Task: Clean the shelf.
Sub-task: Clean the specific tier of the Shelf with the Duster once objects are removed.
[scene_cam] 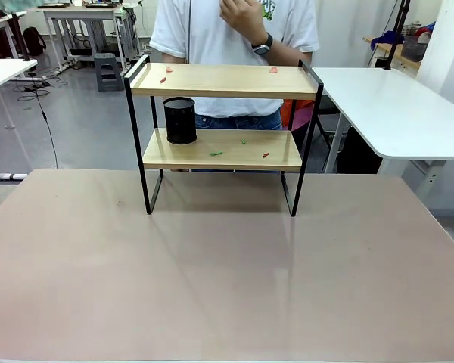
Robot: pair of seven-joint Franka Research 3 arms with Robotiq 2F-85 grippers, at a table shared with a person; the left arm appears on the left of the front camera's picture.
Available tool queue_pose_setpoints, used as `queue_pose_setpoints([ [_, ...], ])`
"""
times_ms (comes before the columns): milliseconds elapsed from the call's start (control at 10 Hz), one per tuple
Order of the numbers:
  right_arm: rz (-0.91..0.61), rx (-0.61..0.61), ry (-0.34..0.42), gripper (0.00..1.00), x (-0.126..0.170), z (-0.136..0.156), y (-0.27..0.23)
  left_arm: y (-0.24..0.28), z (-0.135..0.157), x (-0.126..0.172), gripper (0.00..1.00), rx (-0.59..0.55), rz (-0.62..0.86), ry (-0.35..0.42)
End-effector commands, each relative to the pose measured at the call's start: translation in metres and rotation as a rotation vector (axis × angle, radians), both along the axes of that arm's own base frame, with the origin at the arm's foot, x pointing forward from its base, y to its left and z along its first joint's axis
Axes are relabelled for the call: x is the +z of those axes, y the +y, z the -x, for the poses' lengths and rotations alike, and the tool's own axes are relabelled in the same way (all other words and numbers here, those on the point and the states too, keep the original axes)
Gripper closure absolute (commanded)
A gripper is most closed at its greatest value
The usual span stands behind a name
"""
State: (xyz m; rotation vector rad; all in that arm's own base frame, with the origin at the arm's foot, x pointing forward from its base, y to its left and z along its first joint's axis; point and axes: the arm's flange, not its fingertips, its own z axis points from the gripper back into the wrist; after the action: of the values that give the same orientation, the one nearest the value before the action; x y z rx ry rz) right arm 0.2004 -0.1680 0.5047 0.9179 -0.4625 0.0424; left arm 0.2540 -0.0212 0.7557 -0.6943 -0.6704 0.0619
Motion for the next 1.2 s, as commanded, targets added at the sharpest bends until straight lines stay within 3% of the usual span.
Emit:
queue_pose_setpoints([
  [0,-0.012,0.008,-0.033,0.00,0.001,-0.001,0.000,-0.033,-0.015,-0.009,0.87,-0.002,-0.072,0.039],
  [500,-0.012,0.008,-0.033,0.00,0.001,-0.001,0.000,-0.110,-0.073,-0.024,0.87,0.022,-0.232,0.167],
  [800,-0.012,0.008,-0.033,0.00,0.001,-0.001,0.000,-0.135,-0.086,-0.043,0.87,0.018,-0.282,0.196],
  [1100,-0.012,0.008,-0.033,0.00,0.001,-0.001,0.000,-0.154,-0.092,-0.061,0.87,0.046,-0.321,0.175],
])
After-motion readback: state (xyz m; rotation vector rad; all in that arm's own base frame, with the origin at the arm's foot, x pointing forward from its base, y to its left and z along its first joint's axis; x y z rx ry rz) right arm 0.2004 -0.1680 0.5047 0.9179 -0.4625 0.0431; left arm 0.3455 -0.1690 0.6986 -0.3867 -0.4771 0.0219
